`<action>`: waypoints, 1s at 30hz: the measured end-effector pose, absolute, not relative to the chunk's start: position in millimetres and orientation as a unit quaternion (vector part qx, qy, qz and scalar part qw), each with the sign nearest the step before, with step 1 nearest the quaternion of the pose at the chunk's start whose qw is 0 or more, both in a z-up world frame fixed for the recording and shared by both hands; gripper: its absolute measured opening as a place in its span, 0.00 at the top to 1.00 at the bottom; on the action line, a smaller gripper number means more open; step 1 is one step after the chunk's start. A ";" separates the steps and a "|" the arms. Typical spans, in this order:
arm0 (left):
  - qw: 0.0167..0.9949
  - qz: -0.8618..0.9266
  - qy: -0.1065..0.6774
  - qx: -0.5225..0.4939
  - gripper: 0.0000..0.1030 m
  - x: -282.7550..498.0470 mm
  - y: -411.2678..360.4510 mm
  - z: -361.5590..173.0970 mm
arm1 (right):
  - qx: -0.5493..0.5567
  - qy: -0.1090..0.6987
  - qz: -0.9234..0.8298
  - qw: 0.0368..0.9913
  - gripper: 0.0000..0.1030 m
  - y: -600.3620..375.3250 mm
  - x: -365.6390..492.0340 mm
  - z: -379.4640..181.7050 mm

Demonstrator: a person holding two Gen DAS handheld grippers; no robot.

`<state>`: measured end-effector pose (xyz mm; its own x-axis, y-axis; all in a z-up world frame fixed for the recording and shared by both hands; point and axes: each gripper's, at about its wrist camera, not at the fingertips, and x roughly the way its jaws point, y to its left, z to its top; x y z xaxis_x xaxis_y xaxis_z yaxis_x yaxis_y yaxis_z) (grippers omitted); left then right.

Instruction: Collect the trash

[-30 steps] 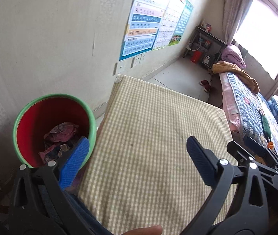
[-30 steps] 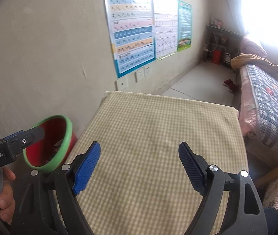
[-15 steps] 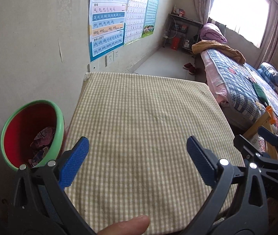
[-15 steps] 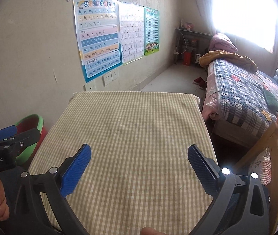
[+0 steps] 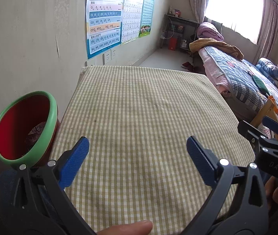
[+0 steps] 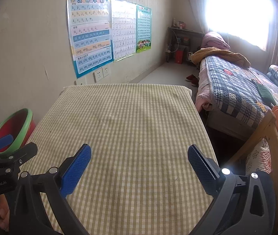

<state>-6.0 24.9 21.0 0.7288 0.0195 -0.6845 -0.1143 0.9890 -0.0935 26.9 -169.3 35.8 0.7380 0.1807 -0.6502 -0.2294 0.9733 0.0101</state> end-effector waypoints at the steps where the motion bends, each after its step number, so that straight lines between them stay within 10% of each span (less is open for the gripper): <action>1: 0.927 0.037 0.366 -0.066 0.05 -5.6 25.6 20.1 | -0.036 0.347 0.110 0.931 0.07 -168.4 27.1 34.4; 30: 0.923 0.038 0.376 -0.069 0.05 -0.1 23.4 11.2 | -0.045 0.352 0.112 0.928 0.07 -161.9 27.5 26.3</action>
